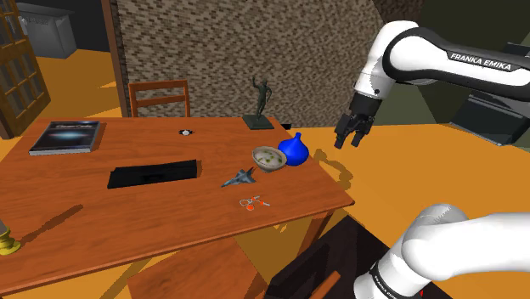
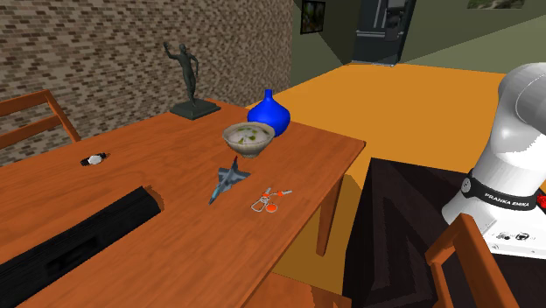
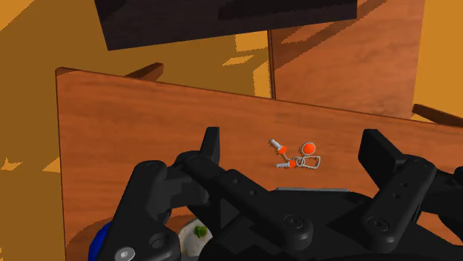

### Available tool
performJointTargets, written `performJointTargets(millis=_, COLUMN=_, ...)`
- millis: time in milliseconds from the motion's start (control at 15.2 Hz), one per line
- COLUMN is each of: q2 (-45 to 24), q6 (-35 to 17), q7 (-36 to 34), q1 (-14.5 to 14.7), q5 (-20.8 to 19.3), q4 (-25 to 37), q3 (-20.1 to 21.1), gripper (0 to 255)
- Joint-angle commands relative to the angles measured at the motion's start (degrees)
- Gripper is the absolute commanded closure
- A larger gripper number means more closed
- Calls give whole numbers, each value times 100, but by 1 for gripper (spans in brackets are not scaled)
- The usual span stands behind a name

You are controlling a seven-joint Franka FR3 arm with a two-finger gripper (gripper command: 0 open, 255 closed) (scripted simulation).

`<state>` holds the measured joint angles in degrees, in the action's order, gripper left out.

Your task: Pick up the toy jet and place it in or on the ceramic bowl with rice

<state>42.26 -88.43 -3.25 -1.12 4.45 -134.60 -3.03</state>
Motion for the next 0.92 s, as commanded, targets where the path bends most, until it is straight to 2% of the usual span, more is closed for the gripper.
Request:
performJointTargets(millis=0, q2=0, q6=0, q7=0, q1=0, q5=0, q4=0, q3=0, gripper=0)
performJointTargets(millis=396, q2=-510, q6=-977, q7=-1477, q1=-66, q5=444, q4=-343, q3=795, gripper=0)
performJointTargets(millis=858, q2=-1628, q6=-2139, q7=-3177, q1=-195, q5=683, q4=-255, q3=1645, gripper=0)
